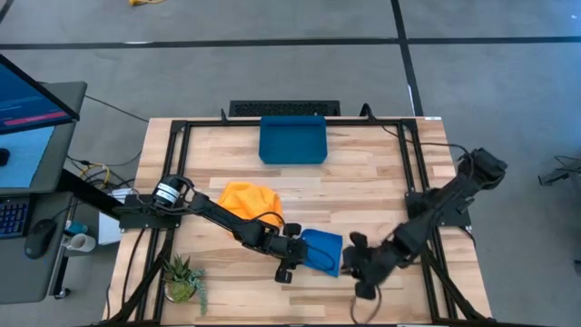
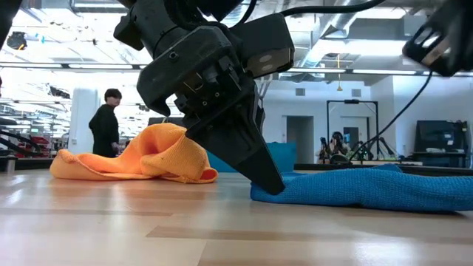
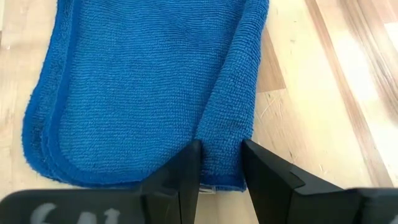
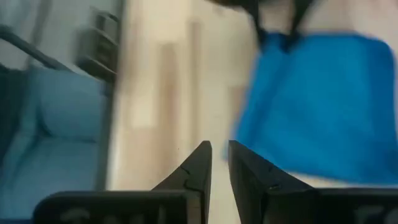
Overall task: Roll microfiber towels into tight, uniform cylinder then place into a basket
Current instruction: Roll the blue microfiber towel
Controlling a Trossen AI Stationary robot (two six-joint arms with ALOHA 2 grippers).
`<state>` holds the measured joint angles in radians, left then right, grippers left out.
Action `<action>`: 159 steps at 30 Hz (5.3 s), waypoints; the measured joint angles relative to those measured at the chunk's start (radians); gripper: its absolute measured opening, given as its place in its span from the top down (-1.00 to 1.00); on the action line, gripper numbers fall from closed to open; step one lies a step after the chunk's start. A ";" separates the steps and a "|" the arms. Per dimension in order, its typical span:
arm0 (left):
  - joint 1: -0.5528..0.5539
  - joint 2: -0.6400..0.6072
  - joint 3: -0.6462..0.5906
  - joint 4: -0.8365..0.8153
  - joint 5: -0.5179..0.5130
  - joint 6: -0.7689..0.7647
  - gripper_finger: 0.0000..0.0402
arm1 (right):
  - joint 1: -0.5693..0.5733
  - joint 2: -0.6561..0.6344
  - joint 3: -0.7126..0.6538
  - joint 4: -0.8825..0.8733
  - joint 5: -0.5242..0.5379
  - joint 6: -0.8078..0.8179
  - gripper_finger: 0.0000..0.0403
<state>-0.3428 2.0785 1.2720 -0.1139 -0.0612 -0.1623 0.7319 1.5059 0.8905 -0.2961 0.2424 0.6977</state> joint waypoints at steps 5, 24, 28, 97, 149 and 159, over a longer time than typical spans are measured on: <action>0.000 0.000 0.000 0.000 0.001 -0.017 0.44 | 0.054 0.078 0.001 0.179 0.036 -0.047 0.62; 0.000 0.001 0.000 0.000 0.000 -0.027 0.44 | -0.036 0.310 0.002 0.304 -0.077 -0.025 0.74; 0.000 0.001 0.000 0.000 0.000 -0.027 0.44 | -0.047 0.309 0.002 0.286 -0.076 -0.019 0.80; 0.000 0.002 -0.001 -0.006 0.001 -0.033 0.44 | -0.019 0.254 0.001 0.212 0.025 0.007 0.94; -0.096 -0.060 -0.003 -0.076 -0.283 0.108 0.44 | -0.171 0.280 0.004 0.049 -0.065 0.333 0.93; -0.132 -0.059 0.000 0.021 -0.265 0.300 0.44 | -0.174 0.281 0.002 0.052 -0.061 0.332 0.91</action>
<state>-0.4750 2.0198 1.2718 -0.0930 -0.3263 0.1375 0.5578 1.7866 0.8928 -0.2439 0.1815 1.0301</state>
